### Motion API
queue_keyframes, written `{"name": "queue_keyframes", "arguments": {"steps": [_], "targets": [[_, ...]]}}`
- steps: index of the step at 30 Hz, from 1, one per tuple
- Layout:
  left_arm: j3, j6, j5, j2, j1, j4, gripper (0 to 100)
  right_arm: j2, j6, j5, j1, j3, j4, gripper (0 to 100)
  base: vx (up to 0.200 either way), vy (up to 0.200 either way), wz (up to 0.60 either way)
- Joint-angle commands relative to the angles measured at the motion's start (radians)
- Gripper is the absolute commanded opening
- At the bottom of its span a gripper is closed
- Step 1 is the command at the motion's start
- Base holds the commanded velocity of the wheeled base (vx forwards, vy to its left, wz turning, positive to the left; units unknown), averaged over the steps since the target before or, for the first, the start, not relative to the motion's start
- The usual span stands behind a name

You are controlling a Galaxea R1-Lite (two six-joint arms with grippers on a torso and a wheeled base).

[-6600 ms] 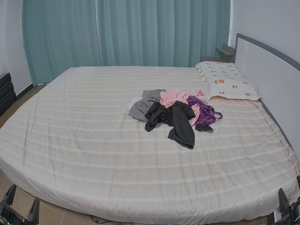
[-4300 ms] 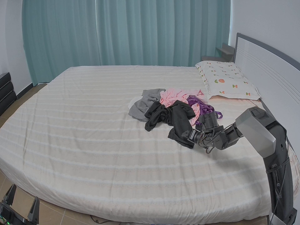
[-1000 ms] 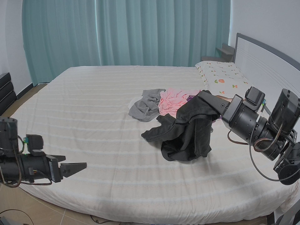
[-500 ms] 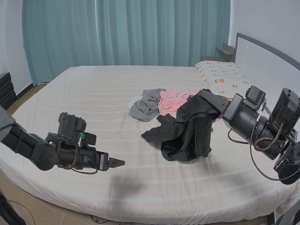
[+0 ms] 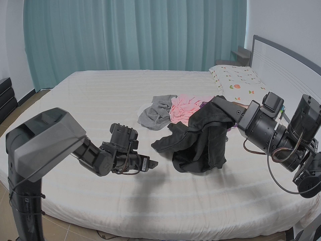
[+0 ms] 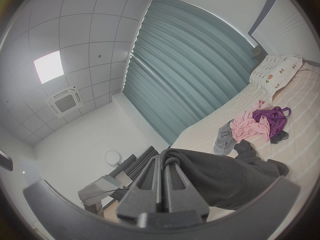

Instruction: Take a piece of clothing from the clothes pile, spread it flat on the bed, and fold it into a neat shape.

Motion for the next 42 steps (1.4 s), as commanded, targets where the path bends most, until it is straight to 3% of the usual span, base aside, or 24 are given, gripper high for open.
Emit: {"name": "queue_keyframes", "arguments": {"steps": [1,13,24,25,35,42], "targets": [[-0.118,0.056,0.032,0.164,-0.027,-0.042,100,-0.006,-0.002,0.001,0.002,-0.001,0.000,0,0.000,0.000,0.00],[-0.384,0.112,0.121,0.340,-0.046,-0.168,100,-0.025,-0.017,-0.001,0.027,0.013,0.000,0,0.000,0.000,0.00],[-0.466,0.139,0.125,0.411,-0.052,-0.185,100,-0.012,-0.017,0.001,0.007,0.007,0.000,0,0.000,0.000,0.00],[-0.466,0.137,0.124,0.411,-0.050,-0.194,0,-0.009,-0.017,0.002,-0.002,0.010,0.000,0,0.000,0.000,0.00],[-0.428,0.057,0.127,0.368,-0.035,-0.248,0,0.018,-0.014,0.004,-0.065,0.012,0.000,0,0.000,0.000,0.00],[-0.169,-0.075,0.127,0.103,0.010,-0.240,0,0.158,-0.014,0.021,-0.156,-0.011,0.000,0,0.000,0.000,0.00]]}}
